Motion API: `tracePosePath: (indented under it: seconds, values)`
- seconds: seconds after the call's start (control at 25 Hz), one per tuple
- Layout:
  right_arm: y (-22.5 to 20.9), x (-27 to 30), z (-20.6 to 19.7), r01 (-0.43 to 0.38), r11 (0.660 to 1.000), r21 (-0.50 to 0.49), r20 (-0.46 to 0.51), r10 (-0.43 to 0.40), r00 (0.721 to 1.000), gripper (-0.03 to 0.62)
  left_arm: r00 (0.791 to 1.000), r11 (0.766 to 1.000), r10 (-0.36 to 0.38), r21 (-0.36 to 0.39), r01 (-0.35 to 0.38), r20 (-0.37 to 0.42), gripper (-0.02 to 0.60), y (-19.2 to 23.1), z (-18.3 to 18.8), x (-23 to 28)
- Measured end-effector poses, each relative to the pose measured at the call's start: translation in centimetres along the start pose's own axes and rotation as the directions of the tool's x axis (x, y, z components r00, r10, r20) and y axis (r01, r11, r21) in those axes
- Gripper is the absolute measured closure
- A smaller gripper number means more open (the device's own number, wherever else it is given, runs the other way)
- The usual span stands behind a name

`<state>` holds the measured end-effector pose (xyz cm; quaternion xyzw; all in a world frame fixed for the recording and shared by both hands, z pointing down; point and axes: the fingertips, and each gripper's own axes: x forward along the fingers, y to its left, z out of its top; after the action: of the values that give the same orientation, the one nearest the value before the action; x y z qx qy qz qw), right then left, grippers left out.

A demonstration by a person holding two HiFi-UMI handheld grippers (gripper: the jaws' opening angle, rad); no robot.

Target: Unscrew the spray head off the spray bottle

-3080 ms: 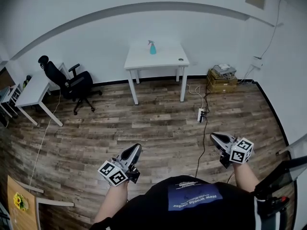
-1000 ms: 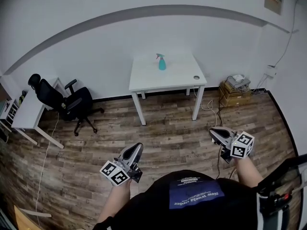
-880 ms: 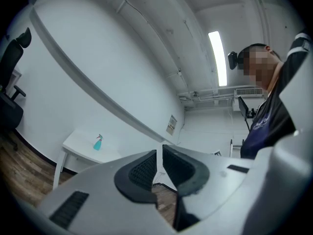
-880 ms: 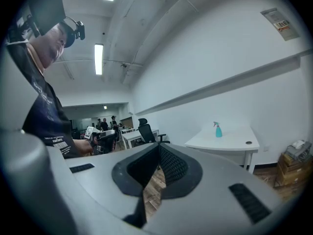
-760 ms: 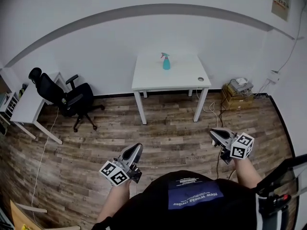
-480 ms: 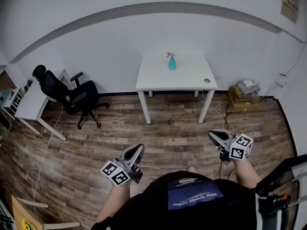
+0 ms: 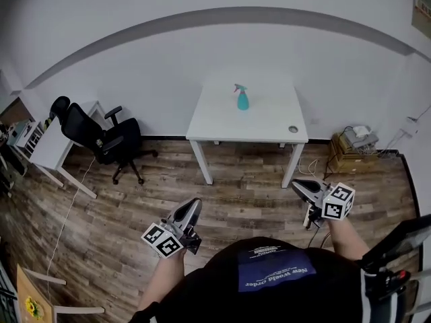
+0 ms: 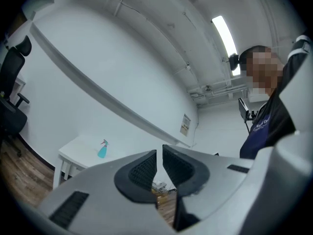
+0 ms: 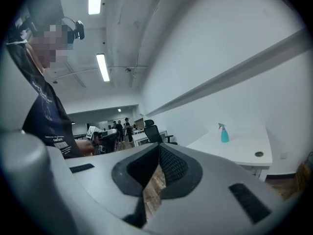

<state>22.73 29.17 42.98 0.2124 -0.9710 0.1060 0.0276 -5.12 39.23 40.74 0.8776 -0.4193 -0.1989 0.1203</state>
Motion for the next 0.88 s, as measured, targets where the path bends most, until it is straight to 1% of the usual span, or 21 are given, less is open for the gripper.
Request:
tracePosePath:
  seconds: [0.2,0.4,0.64,0.8,0.88]
  values:
    - [-6.6,-4.0,0.6,0.025,0.999,0.021,0.004,-0.025,1.0,0.597,0.999,0.999,-0.043,0.01,0.043,-0.033,0.537,-2.5,-2.4,7.4]
    - [-11.6,-6.0,0.5,0.059,0.995,0.075,0.033,-0.062,0.998,0.597,0.996,0.999,-0.042,-0.001,0.042,-0.08,0.537,-2.9,-4.2,11.4]
    - [-14.5,-6.0,-0.4,0.075,0.991,0.112,0.028,-0.078,0.997,0.597,0.993,0.999,-0.048,-0.016,0.046,-0.107,0.537,-1.5,-4.8,14.4]
    - [-15.8,-5.3,-1.1,0.093,0.989,0.116,0.021,-0.096,0.995,0.597,0.991,0.997,-0.075,-0.038,0.071,-0.111,0.537,0.1,-5.3,15.7]
    - [-16.2,-4.6,-0.7,0.113,0.988,0.11,0.019,-0.116,0.993,0.597,0.989,0.995,-0.094,-0.048,0.089,-0.113,0.538,1.4,-5.3,16.3]
